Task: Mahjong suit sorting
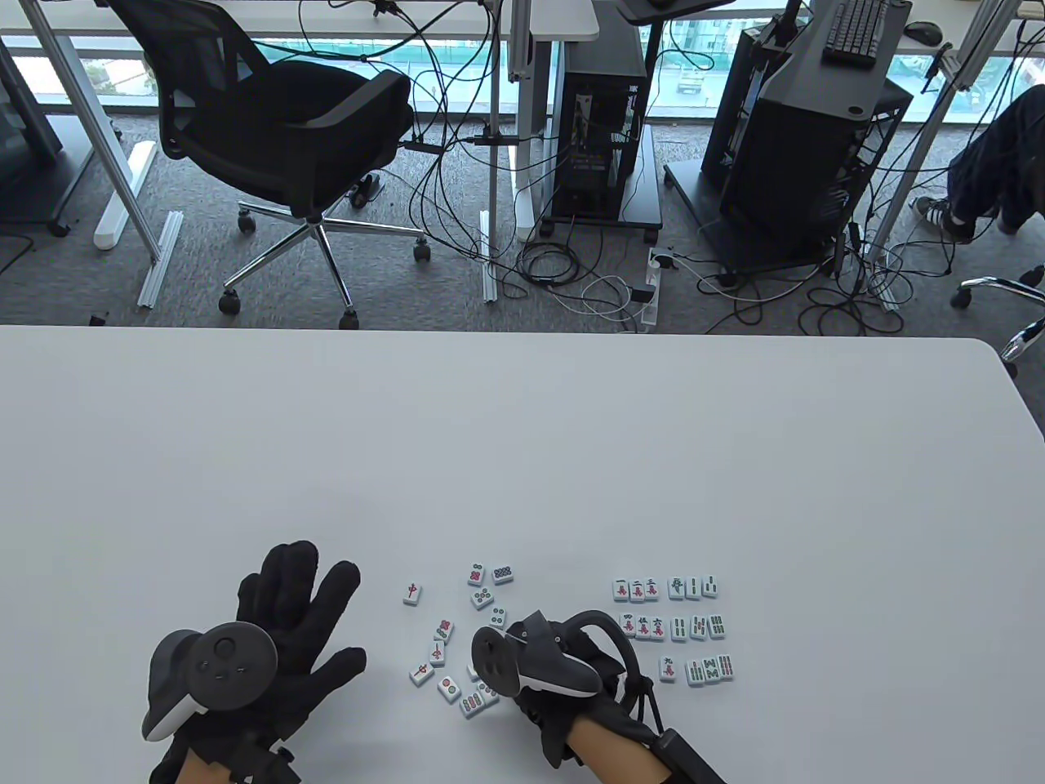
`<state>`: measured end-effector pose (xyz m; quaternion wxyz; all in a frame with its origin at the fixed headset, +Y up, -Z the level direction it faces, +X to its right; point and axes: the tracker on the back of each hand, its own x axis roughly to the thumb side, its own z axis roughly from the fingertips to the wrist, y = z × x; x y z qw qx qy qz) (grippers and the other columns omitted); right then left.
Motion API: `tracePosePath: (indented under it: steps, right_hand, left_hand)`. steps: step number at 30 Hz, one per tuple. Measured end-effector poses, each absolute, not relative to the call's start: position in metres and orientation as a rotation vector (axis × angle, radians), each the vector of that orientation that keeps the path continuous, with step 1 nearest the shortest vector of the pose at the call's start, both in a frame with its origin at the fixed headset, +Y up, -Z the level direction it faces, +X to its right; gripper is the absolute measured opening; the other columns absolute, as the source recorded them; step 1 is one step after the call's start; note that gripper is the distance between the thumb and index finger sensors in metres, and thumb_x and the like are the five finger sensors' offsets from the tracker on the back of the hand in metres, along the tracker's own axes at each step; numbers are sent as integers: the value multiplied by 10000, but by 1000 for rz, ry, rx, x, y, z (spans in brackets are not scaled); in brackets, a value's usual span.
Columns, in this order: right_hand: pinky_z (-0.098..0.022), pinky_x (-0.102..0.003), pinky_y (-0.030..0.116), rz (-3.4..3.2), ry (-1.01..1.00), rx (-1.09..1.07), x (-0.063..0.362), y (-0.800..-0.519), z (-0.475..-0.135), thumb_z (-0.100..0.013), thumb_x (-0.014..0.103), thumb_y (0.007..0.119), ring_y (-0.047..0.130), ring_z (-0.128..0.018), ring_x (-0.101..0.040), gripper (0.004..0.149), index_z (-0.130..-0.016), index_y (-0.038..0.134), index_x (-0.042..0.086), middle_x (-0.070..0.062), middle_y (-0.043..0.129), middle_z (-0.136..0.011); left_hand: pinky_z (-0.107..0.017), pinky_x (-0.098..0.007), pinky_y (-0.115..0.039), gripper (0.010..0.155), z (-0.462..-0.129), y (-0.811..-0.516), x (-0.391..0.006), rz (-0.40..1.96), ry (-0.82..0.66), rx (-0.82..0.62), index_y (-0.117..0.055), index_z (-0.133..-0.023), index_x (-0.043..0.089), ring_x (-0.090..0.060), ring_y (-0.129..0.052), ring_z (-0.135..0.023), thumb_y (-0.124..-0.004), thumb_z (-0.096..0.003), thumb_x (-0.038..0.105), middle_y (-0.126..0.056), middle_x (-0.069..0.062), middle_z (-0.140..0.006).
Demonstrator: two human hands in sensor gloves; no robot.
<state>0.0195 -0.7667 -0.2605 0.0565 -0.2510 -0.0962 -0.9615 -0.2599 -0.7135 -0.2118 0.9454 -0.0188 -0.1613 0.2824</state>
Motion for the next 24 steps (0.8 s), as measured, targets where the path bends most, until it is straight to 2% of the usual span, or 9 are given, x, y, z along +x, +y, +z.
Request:
tracePosePath:
  steps: [6, 9, 14, 19, 24]
  right_hand:
    - [-142, -296, 829, -2973, -302, -818, 34, -760, -266, -404, 350, 888, 913, -187, -133, 579, -874, 795, 25, -68, 965, -497]
    - [-160, -301, 833, -3022, -169, -820, 56, -740, -263, -404, 329, 885, 918, -207, -139, 573, -890, 788, 42, -73, 962, -518]
    - [-168, -298, 834, -3026, -134, -781, 106, -712, -258, -407, 315, 884, 919, -217, -137, 573, -908, 781, 55, -77, 961, -533]
    - [-170, -289, 837, -2970, -198, -671, 153, -721, -251, -411, 317, 881, 917, -228, -128, 570, -916, 780, 74, -70, 962, -535]
    - [-152, -284, 832, -2960, -261, -606, 172, -743, -245, -411, 324, 880, 914, -198, -120, 567, -914, 782, 81, -60, 967, -510]
  left_hand:
    - [-744, -545, 36, 815, -212, -713, -260, 577, -333, -34, -180, -1099, 448, -178, 156, -1077, -565, -445, 746, 148, 160, -1088]
    - [-744, -544, 36, 814, -212, -713, -260, 579, -335, -32, -182, -1099, 449, -178, 156, -1077, -565, -445, 746, 147, 162, -1088]
    - [-744, -544, 36, 814, -211, -714, -260, 569, -334, -37, -182, -1100, 447, -178, 156, -1076, -564, -446, 746, 145, 160, -1089]
    - [-744, -544, 35, 814, -211, -714, -260, 567, -328, -39, -185, -1100, 446, -179, 155, -1076, -564, -446, 745, 145, 159, -1089]
    - [-744, -544, 35, 813, -212, -715, -259, 560, -329, -46, -185, -1100, 447, -179, 154, -1077, -564, -446, 746, 144, 159, -1089]
